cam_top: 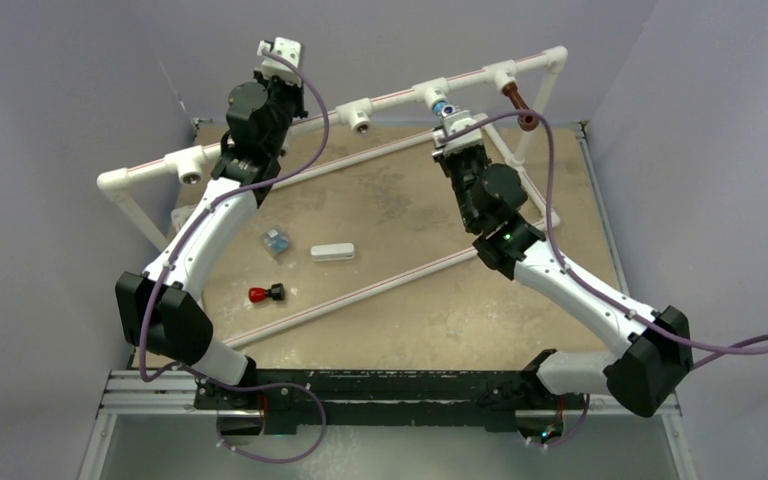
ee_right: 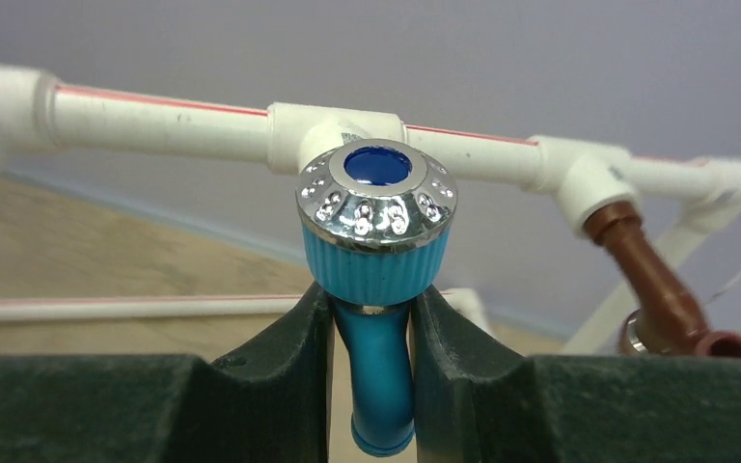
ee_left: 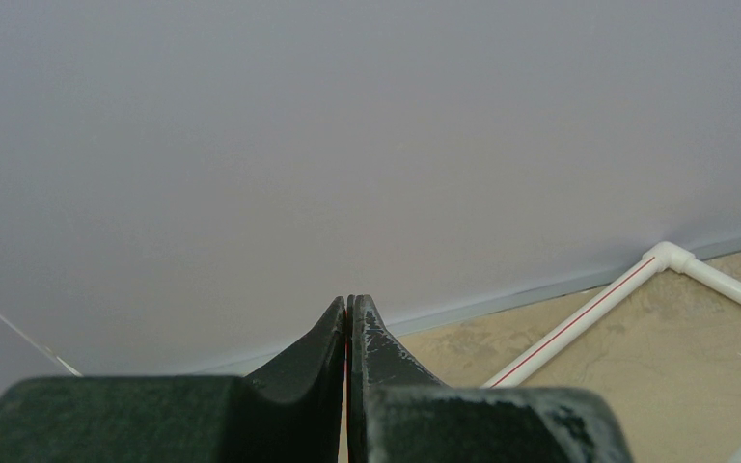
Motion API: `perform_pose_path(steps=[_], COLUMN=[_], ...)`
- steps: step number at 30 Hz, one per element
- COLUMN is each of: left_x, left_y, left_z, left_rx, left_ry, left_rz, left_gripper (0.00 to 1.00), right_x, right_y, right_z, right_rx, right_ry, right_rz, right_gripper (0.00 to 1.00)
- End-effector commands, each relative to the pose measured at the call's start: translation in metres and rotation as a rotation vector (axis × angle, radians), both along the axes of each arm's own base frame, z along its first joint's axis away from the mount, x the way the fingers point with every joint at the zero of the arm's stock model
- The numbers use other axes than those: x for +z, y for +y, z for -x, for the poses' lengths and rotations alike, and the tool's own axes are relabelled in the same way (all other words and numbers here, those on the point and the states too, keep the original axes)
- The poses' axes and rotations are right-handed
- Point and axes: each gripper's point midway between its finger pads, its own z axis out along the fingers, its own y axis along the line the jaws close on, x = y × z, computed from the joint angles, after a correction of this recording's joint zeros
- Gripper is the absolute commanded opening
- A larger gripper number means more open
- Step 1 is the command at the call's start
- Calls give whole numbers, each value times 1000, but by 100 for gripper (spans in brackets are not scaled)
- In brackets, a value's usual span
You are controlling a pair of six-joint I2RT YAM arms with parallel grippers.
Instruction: Install the water faucets
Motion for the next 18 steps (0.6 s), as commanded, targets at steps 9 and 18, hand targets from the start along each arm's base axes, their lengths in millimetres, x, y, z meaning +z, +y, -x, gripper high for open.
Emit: perform_pose_path(steps=[9,18], left_x=[-60,-59], left_y=[-20,-21], left_z=[5,6], left_rx=[-84,-88], left_ry=[174,173], left_rz=[-69,-66], left_gripper=[0,0], right_x=[53,53], right_y=[12,15], right_z=[3,11], right_rx=[279,437], right_ry=[113,238], right_rz=[-966,-1394], right_gripper=[0,0])
